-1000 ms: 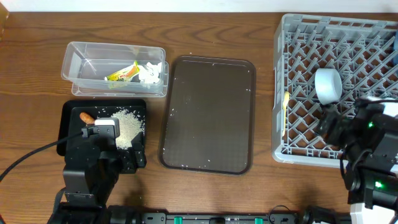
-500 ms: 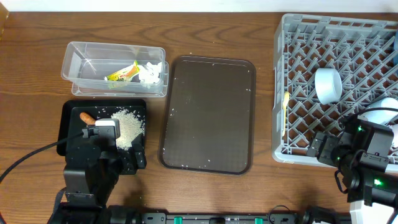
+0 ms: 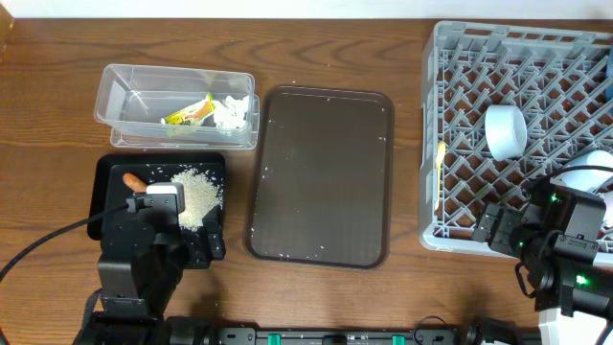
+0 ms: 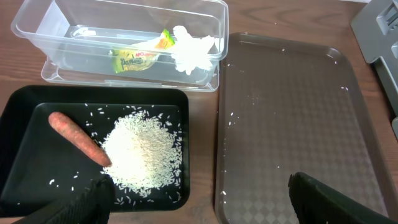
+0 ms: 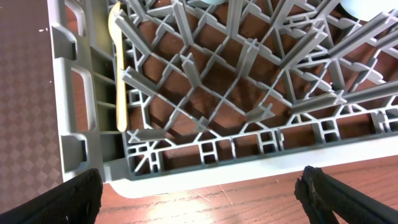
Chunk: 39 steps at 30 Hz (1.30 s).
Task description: Sort waste into correct bins and load items into the dishwasher rack
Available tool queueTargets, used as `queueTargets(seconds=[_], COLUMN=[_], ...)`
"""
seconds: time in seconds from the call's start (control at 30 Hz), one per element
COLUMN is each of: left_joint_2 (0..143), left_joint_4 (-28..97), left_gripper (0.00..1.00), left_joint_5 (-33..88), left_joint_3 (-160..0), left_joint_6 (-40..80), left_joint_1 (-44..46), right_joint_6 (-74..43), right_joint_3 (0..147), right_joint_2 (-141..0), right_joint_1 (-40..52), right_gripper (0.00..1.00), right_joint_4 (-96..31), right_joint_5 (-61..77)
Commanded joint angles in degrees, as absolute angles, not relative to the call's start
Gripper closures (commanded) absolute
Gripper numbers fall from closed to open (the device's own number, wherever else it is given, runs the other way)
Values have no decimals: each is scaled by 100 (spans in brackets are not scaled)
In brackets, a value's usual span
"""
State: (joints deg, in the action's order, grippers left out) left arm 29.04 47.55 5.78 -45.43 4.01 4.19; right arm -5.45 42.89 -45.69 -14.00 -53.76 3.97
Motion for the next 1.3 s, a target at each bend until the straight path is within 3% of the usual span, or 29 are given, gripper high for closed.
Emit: queueTargets(seconds=[0.0, 1.03, 1.27], left_joint_2=[2884, 2884, 2884], left_joint_4=[4753, 4753, 4753], left_gripper=[9, 9, 9], left_joint_5=[530, 530, 530], left_joint_3=[-4517, -4517, -4517], left_joint_6=[322, 322, 322], left_joint_1=[397, 397, 397], right_joint_6=[-574, -600, -565], right_joint_3=[4276, 4064, 3188], right_joint_2=[-4565, -2952, -2486], right_joint_1=[-1385, -891, -847], right_gripper=[1, 1, 1], right_joint_4=[-5380, -5384, -3889], right_joint_5=[342, 567, 687])
